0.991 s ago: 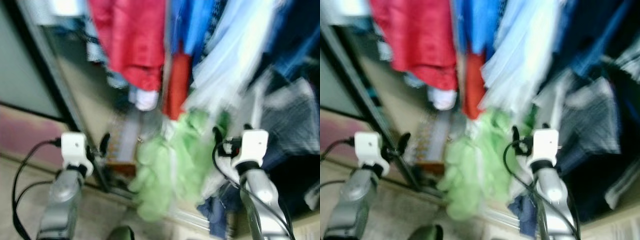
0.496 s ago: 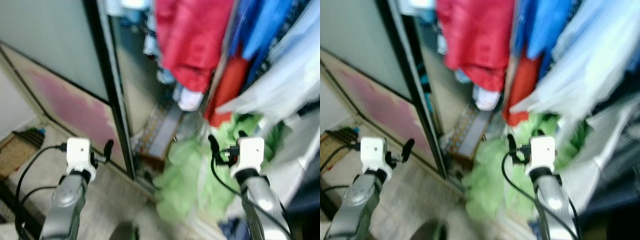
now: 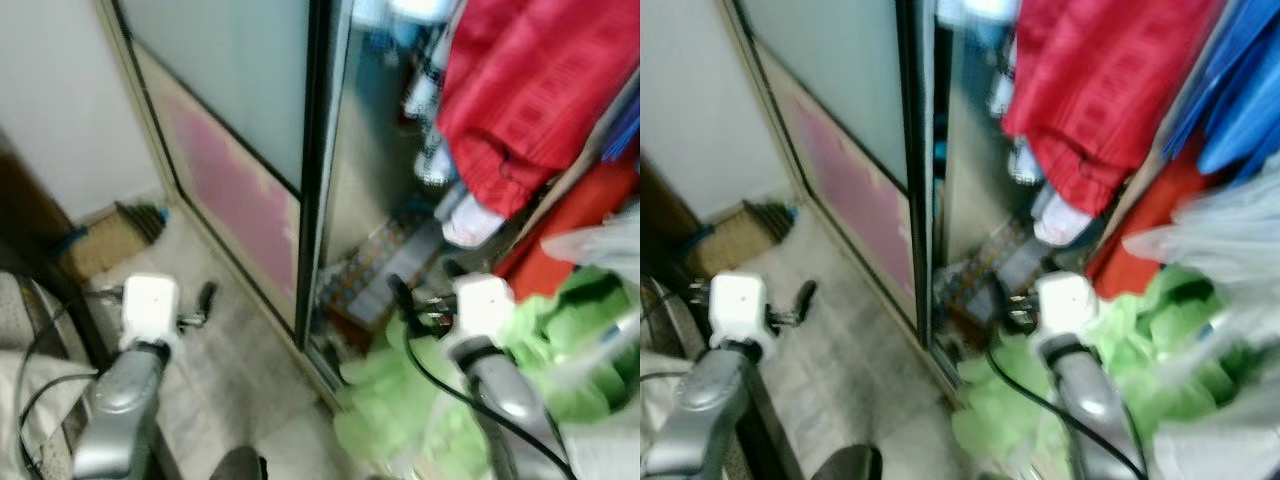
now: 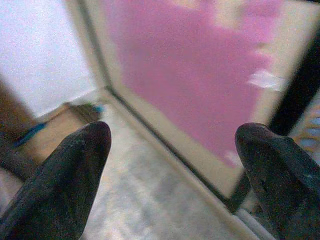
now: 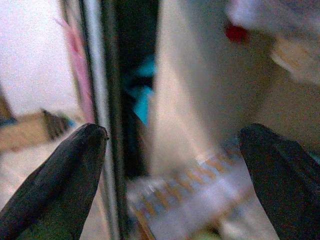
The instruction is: Clean up the room
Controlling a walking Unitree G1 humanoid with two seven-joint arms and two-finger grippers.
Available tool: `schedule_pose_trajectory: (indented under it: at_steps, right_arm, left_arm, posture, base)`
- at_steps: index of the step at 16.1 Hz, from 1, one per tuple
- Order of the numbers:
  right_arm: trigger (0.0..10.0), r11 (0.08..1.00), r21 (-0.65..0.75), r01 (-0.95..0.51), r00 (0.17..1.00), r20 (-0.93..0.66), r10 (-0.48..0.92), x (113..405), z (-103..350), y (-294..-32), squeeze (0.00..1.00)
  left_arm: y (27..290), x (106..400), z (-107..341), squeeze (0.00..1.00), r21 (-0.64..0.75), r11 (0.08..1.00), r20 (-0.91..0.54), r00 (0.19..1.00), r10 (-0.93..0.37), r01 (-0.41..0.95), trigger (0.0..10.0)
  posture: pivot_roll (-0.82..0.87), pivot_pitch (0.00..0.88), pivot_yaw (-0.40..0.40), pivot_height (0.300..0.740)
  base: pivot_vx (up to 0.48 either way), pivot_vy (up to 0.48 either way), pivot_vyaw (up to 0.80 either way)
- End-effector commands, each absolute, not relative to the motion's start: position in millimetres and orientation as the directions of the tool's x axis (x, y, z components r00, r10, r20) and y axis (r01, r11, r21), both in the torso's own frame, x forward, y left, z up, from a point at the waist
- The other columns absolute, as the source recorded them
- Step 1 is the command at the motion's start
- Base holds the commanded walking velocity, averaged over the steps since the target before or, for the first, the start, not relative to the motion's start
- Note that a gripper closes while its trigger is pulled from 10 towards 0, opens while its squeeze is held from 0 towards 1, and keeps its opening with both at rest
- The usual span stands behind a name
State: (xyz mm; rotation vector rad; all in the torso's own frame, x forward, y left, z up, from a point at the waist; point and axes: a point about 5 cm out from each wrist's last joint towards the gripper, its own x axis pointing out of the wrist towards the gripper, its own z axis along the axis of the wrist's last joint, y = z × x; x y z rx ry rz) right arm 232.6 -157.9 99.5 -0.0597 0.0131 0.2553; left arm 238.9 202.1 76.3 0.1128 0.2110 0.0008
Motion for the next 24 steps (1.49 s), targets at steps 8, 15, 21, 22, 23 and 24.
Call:
schedule_pose_trajectory:
  at_steps: [8,15,21,22,23,24]
  right_arm:
    - [10.0,0.971,-0.059,-0.232,0.972,-0.048,0.229,232,92,-167,0.0]
    - [10.0,0.968,-0.061,-0.243,0.97,-0.033,0.241,239,93,-164,0.0]
    - [10.0,0.97,-0.058,-0.236,0.972,0.001,0.237,246,95,-158,0.0]
    - [10.0,0.97,-0.058,-0.237,0.972,0.0,0.237,246,95,-158,0.0]
    - [10.0,0.97,-0.058,-0.237,0.972,0.0,0.237,246,95,-158,0.0]
    - [10.0,0.97,-0.058,-0.237,0.972,0.0,0.237,246,95,-158,0.0]
  left_arm:
    - [203,239,76,0.0,0.114,0.993,-0.188,0.981,0.057,-0.036,10.0]
    - [198,245,78,0.0,0.056,0.998,-0.179,0.983,0.032,-0.023,10.0]
    - [196,247,76,0.0,0.094,0.995,-0.17,0.985,0.04,-0.024,10.0]
    - [194,248,75,0.0,0.086,0.996,-0.178,0.984,0.023,-0.008,10.0]
    - [194,248,75,0.0,0.086,0.996,-0.178,0.984,0.023,-0.008,10.0]
    - [194,248,75,0.0,0.086,0.996,-0.178,0.984,0.023,-0.008,10.0]
  posture:
    - [-0.03,0.047,-0.035,0.74]
    - [-0.02,0.038,-0.033,0.74]
    - [-0.03,0.041,-0.021,0.74]
    - [-0.03,0.042,-0.024,0.74]
    - [-0.03,0.042,-0.024,0.74]
    - [-0.03,0.042,-0.024,0.74]
  base:
    - [0.0,0.0,0.8]
    - [0.0,0.0,0.8]
    - [0.0,0.0,0.8]
    - [0.0,0.0,0.8]
    - [0.0,0.0,0.8]
    - [0.0,0.0,0.8]
